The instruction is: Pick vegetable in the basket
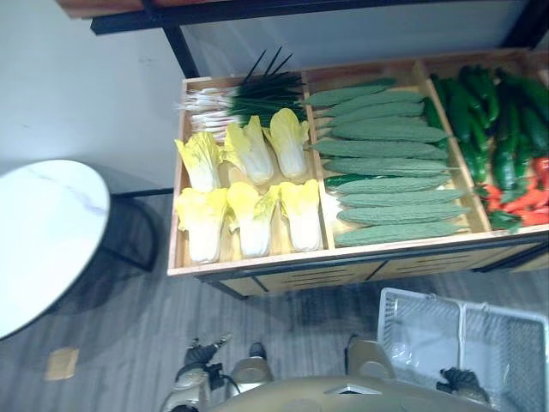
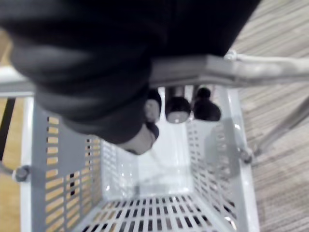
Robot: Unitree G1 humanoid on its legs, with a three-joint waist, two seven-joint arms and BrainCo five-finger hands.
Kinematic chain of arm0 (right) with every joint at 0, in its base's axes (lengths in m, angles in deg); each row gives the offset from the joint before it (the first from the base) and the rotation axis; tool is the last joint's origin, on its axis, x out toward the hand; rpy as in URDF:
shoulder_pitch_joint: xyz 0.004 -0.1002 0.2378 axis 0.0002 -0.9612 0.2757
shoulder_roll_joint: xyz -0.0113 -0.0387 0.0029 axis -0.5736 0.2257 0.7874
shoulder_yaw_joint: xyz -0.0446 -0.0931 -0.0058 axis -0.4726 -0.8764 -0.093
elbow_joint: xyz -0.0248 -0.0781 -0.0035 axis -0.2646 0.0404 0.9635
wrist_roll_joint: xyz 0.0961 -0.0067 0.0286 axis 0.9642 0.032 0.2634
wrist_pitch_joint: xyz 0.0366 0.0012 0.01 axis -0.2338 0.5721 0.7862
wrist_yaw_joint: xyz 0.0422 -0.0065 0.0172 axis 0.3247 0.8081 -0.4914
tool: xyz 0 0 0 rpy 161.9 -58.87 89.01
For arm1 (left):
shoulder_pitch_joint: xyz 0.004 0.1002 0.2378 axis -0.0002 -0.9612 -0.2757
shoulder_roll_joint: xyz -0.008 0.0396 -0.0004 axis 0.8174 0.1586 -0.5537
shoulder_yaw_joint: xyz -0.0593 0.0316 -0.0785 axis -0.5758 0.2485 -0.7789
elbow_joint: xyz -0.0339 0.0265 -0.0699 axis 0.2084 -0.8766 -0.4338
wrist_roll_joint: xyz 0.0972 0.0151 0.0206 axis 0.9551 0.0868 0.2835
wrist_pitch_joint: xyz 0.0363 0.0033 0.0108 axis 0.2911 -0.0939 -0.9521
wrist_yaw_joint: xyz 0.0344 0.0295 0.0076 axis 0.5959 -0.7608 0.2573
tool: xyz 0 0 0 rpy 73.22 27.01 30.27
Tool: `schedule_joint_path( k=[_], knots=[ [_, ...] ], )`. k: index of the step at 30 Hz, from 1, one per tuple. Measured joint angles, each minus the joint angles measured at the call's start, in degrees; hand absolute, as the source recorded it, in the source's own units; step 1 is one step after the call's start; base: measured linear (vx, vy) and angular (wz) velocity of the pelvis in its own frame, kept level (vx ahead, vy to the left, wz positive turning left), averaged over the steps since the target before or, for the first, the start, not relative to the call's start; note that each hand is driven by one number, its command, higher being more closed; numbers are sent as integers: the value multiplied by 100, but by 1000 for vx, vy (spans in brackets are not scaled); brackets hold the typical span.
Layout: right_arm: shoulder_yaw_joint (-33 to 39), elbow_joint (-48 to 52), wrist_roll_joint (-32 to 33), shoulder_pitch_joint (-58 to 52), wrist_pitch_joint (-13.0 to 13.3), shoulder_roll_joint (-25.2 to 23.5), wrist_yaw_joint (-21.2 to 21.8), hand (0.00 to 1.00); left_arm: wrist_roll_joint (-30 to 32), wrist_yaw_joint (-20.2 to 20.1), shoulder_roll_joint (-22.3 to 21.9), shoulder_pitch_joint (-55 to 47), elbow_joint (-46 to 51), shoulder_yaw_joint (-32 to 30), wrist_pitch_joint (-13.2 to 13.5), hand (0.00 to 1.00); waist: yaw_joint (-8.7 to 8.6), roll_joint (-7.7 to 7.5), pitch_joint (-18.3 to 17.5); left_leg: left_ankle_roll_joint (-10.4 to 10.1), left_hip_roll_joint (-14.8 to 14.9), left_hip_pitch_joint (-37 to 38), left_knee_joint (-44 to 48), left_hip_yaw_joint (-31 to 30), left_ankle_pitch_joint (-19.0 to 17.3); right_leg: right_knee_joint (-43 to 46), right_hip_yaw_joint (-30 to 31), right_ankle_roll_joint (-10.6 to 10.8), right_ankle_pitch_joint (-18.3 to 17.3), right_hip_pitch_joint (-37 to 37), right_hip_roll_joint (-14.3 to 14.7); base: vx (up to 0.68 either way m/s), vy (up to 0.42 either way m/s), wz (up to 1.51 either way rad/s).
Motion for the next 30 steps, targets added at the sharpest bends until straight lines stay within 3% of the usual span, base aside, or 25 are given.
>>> schedule_joint_path(
  k=[1,3,6,9,13,19,27,30],
  knots=[
    [148,-56,2,-3,-8,-29,4,100,-25,-1,-33,65,1,-146,6,0,-14,-37,21,63,38,14,53,540,84,-154,-150,-89,9,147,6,14,-109,36],
    [246,-81,16,-10,-19,-74,2,100,-59,-6,-44,61,42,-307,11,0,-35,-90,49,74,25,19,142,763,88,-173,-229,-149,-26,224,-27,46,-86,17],
    [391,-15,76,-88,-24,-154,0,100,-184,3,-44,86,543,-417,15,0,-100,-81,32,228,-152,57,-20,712,262,-202,-369,-103,-54,304,-157,51,-20,28],
    [447,-11,111,-313,-59,-334,-2,100,-151,109,71,243,1584,-257,104,0,-146,38,-30,172,-194,248,-574,589,351,-328,-776,-60,-62,552,-178,20,51,63],
    [365,149,117,-506,-54,-648,-111,100,-106,560,673,842,2824,99,345,0,-190,-36,-4,177,-238,138,-580,156,352,-510,-1233,24,-12,818,-291,-21,27,55],
    [166,342,112,-780,-22,-662,-118,100,16,1114,1325,1115,4358,69,719,0,-181,-12,-9,266,-332,147,-606,263,269,-819,-1172,146,198,919,-359,-19,65,-1],
    [69,488,37,-867,-4,-632,-113,100,743,1141,1267,1185,4995,807,812,0,-199,1,-20,290,-401,371,-597,660,136,-1252,-783,249,491,1072,-372,27,65,-26],
    [68,476,-16,-876,-16,-634,-108,100,1098,1058,1255,1277,4966,1260,699,0,-267,2,-20,282,-370,401,-602,685,126,-1339,-765,233,537,1127,-327,18,-6,-8]
  ],
)
